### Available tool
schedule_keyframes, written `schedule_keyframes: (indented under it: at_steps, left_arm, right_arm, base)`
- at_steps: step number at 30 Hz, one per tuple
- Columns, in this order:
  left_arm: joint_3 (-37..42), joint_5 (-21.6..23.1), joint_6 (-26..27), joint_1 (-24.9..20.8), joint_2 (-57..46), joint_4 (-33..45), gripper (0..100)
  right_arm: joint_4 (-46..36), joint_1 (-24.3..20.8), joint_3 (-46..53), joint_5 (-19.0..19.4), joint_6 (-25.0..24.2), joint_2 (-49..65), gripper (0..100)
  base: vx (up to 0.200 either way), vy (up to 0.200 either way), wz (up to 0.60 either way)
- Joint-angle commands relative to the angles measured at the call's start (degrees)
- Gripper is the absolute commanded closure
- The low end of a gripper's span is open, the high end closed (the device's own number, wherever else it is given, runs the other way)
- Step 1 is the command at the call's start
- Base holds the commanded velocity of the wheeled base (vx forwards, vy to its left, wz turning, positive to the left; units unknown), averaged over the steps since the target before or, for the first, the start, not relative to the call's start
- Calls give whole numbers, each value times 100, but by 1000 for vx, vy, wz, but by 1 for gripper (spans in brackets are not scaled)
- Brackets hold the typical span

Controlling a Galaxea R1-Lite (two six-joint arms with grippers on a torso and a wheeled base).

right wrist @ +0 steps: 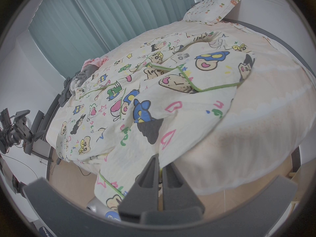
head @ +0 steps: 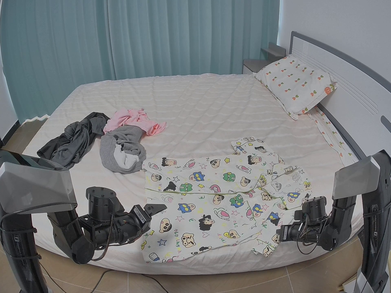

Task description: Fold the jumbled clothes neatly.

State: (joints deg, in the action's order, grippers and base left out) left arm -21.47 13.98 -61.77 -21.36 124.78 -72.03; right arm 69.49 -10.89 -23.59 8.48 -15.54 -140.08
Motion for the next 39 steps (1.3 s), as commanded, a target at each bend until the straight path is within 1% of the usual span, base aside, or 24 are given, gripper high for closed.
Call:
schedule_keyframes:
  at_steps: [1,5,7,12,17,24,25,32,34,35,36,37,38,39]
  left_arm:
    - [2,-1,-2,0,2,-4,0]
    - [2,-1,-2,0,2,-4,0]
    - [2,-1,-2,0,2,-4,0]
    - [-7,-1,-2,0,2,-4,0]
    - [-7,-1,-2,0,2,-4,0]
    - [-15,-1,-2,9,2,-4,0]
    - [-15,-1,-2,9,2,-4,0]
    - [-51,-18,16,62,37,-4,0]
    - [-156,-54,104,167,64,-4,0]
    - [-209,-62,174,211,81,5,0]
    - [-209,-62,174,211,81,5,0]
    - [-270,-71,227,211,134,75,0]
    - [-270,-71,236,202,143,75,0]
    - [-279,-115,359,158,204,102,0]
  right_arm:
    - [-5,157,223,13,16,315,100]
    - [-40,385,293,4,25,350,100]
    - [-58,667,258,4,60,341,100]
    - [-76,1027,285,4,201,280,100]
    - [-76,1141,285,4,271,245,100]
    - [-76,1150,320,-5,403,174,100]
    - [-67,1141,355,-5,429,157,0]
    - [21,1133,443,-14,421,253,0]
    - [135,1097,478,13,341,596,0]
    - [188,1036,531,39,210,816,0]
    - [188,1036,531,39,210,816,0]
    - [206,755,583,57,-256,1115,0]
    - [206,728,583,57,-300,1132,0]
    - [223,394,610,48,-880,1246,0]
  base:
    - [0,0,0]
    - [0,0,0]
    - [0,0,0]
    - [0,0,0]
    - [0,0,0]
    - [0,0,0]
    - [0,0,0]
    - [0,0,0]
    - [0,0,0]
    - [0,0,0]
    - [0,0,0]
    - [0,0,0]
    - [0,0,0]
    - [0,0,0]
